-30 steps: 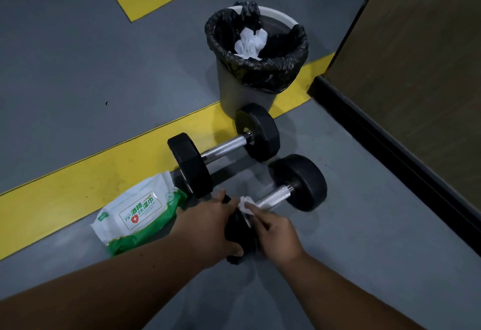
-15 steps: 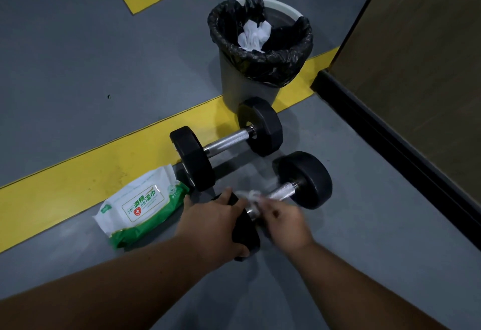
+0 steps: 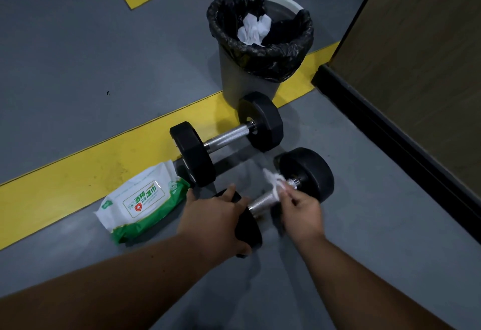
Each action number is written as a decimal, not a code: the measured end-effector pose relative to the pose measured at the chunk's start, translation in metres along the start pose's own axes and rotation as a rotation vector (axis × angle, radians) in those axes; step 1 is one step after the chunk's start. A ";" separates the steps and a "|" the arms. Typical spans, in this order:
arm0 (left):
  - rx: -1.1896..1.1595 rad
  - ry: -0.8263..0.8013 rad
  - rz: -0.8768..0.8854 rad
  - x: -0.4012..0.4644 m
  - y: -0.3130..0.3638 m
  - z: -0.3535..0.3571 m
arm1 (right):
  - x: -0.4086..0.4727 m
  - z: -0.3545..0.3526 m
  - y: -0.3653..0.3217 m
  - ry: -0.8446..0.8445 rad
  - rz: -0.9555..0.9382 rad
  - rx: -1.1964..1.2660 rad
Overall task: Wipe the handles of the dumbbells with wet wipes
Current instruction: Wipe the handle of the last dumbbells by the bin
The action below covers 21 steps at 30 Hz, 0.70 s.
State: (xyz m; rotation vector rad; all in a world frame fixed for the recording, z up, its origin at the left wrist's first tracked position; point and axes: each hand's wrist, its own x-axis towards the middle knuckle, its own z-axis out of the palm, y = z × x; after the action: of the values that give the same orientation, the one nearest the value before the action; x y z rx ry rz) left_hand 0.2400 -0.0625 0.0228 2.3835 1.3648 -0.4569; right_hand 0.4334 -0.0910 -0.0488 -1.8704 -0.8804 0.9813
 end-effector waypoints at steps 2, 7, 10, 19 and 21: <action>0.007 -0.005 0.010 -0.001 0.002 0.000 | -0.005 0.007 0.000 0.087 0.094 0.130; 0.064 -0.003 0.032 0.000 0.003 0.003 | -0.034 0.025 0.006 -0.321 -0.004 0.075; 0.090 0.008 0.056 -0.003 0.002 0.002 | -0.006 0.005 0.006 -0.145 -0.063 -0.040; -0.447 0.157 -0.109 0.005 -0.025 -0.001 | -0.031 0.022 0.015 -0.262 -0.054 0.052; -0.495 0.101 -0.149 0.009 -0.025 0.003 | -0.021 0.014 0.015 -0.293 -0.105 0.002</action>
State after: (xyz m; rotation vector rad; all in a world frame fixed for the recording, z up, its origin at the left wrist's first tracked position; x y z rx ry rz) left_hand 0.2224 -0.0450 0.0129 1.9307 1.4990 -0.0226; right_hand 0.4149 -0.1103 -0.0608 -1.6847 -1.1370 1.2077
